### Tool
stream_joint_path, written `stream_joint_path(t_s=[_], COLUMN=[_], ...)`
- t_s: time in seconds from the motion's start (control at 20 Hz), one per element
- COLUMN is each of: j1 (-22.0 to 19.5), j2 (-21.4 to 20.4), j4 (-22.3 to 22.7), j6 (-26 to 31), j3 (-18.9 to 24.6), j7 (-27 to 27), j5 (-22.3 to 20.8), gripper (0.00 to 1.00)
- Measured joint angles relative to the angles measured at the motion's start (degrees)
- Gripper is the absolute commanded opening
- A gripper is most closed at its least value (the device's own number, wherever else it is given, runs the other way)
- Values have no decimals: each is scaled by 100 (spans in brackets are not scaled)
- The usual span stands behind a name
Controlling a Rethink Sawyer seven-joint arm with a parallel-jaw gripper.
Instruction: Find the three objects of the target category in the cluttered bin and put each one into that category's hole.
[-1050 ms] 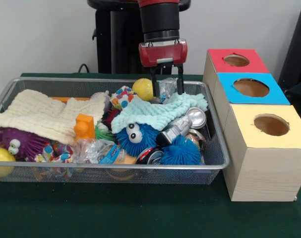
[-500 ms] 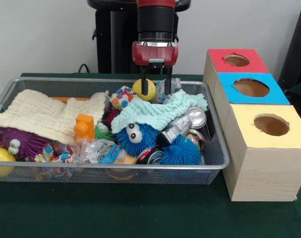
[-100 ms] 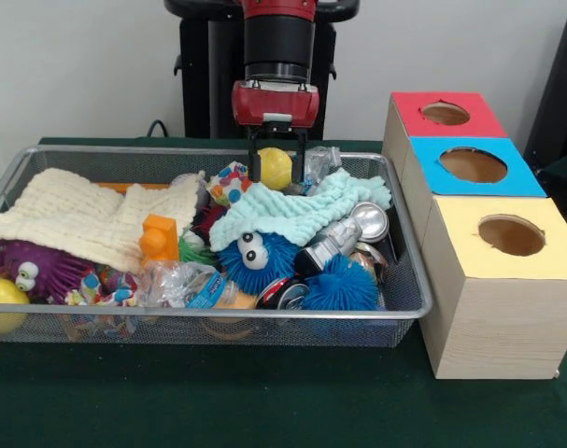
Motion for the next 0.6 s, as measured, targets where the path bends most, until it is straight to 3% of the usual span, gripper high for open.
stream_joint_path(t_s=[0.35, 0.55, 0.6], j1=[-71, 338, 608], j2=[39, 66, 123], j4=[-8, -90, -179], j6=[-199, -241, -314], j3=[-56, -375, -565], j7=[0, 0, 0], j5=[0, -1, 0], gripper=[100, 100, 100])
